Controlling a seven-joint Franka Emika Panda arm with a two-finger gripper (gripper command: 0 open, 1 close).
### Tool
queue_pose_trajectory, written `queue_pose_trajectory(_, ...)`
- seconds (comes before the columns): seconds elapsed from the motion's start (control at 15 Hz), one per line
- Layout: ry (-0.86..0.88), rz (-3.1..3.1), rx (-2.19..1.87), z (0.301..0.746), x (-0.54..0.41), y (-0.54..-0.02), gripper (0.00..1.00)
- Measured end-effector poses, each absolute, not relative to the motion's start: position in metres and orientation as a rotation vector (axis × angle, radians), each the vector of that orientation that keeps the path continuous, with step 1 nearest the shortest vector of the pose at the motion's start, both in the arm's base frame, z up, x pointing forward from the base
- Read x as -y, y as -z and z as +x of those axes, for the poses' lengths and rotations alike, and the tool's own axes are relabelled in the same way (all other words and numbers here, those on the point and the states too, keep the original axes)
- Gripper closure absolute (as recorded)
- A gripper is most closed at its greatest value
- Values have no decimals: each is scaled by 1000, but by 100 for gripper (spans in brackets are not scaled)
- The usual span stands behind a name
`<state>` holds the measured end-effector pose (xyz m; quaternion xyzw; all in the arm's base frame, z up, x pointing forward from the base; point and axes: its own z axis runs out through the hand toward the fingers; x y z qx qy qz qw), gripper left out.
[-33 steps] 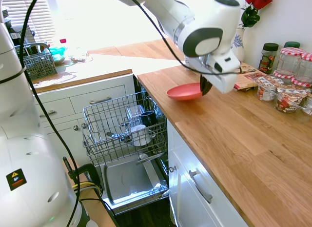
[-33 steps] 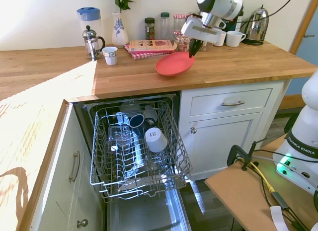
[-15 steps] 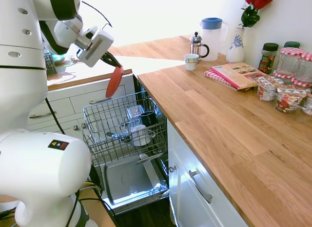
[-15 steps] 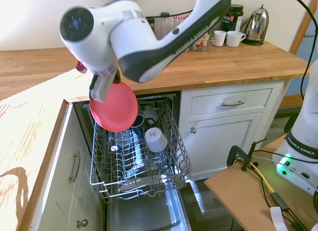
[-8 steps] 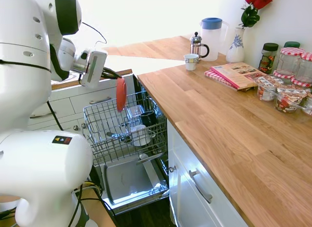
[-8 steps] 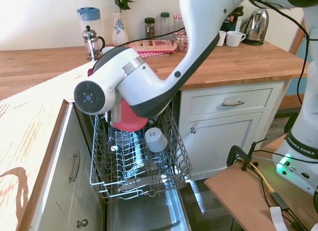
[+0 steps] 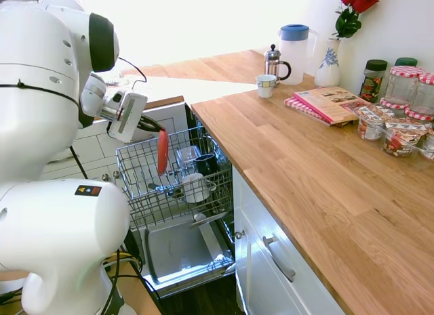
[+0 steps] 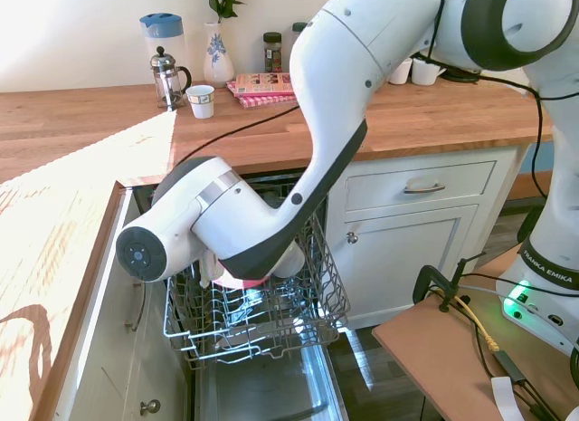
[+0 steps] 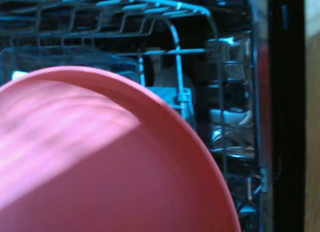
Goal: Put the plate in the dishwasher
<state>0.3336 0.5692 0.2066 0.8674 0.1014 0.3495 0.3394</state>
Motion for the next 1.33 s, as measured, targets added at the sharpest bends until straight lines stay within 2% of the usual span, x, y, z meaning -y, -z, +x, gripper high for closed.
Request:
queue_pose_trajectory(0.33, -701, 2278, -235, 322, -588, -179, 100)
queue_pose_trajectory(0.4, -656, 2270, -230, 317, -590, -168, 0)
queue_pose_trajectory(0.53, -591, 2231, -221, 312, -593, -154, 0)
queue_pose_trajectory(0.87, -276, 2254, -173, 322, -597, -176, 0)
queue_pose_trajectory(1.07, -35, 2289, -153, 329, -600, -218, 0)
queue_pose_trajectory(1.33, 112, 2396, -77, 372, -596, -292, 0)
